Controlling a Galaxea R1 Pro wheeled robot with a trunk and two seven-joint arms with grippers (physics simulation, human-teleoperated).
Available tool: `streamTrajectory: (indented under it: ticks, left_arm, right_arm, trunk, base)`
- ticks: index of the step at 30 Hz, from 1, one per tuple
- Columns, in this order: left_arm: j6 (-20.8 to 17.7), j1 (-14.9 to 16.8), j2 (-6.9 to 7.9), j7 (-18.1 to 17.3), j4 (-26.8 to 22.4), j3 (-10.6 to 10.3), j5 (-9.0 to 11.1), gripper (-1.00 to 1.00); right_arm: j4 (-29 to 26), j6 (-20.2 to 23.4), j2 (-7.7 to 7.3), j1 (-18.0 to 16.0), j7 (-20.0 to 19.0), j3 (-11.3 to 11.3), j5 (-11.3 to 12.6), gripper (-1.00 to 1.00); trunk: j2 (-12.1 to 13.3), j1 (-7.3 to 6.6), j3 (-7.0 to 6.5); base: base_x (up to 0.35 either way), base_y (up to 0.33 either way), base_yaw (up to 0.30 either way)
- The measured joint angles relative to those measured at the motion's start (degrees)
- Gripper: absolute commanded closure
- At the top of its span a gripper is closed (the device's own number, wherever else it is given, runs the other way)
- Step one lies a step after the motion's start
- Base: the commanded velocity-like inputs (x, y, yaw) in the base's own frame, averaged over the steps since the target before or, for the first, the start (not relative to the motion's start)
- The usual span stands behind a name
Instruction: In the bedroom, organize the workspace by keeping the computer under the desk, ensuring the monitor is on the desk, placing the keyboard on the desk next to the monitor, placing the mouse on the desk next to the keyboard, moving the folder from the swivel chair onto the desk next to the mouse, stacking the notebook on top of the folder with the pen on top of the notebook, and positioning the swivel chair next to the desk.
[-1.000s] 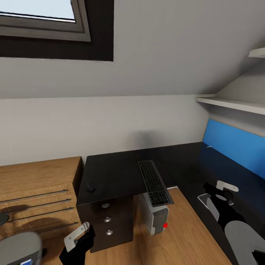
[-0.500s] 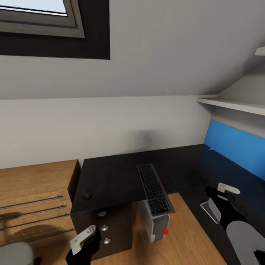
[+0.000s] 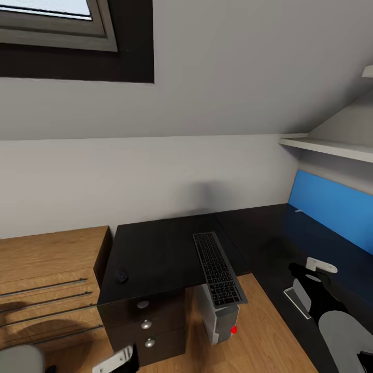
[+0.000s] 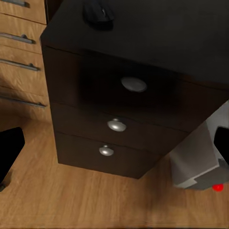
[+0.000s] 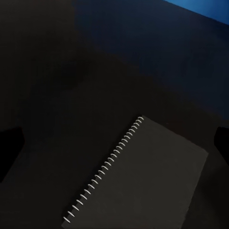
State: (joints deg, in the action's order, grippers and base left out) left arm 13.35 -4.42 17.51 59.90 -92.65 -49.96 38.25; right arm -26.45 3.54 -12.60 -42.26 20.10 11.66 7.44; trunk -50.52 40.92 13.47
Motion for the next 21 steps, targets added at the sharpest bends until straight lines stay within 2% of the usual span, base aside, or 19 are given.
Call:
streamTrajectory:
  ticks: [6, 10, 18, 21]
  left_arm:
    - [2.3, 0.0, 0.81, 5.9, 0.1, -3.9, 0.1, -1.00]
    - [2.8, 0.0, 0.94, 7.5, 0.2, -4.6, 0.2, -1.00]
    - [3.1, 0.0, 1.00, 8.2, 1.2, -4.6, 0.3, -1.00]
    - [3.1, 0.0, 1.04, 8.2, 1.4, -4.5, 0.3, -1.00]
  right_arm:
    - [0.0, -0.1, 0.03, 0.0, 0.0, 0.0, 0.0, -1.00]
    - [-0.1, -0.3, 0.04, 0.0, 0.0, -0.1, 0.0, -1.00]
    - [-0.1, 0.0, -0.04, 0.0, -0.1, 0.1, 0.2, -1.00]
    - [-0.1, -0.2, -0.05, 0.0, -0.1, 0.1, 0.2, -1.00]
  trunk:
    - [0.0, 0.00, 0.00]
    - [0.0, 0.00, 0.00]
    - [0.0, 0.00, 0.00]
    - [-1.2, 0.65, 0.53]
  base:
    - [0.001, 0.000, 0.000]
    - [0.000, 0.000, 0.000]
    - [0.000, 0.000, 0.000]
    - [0.000, 0.000, 0.000]
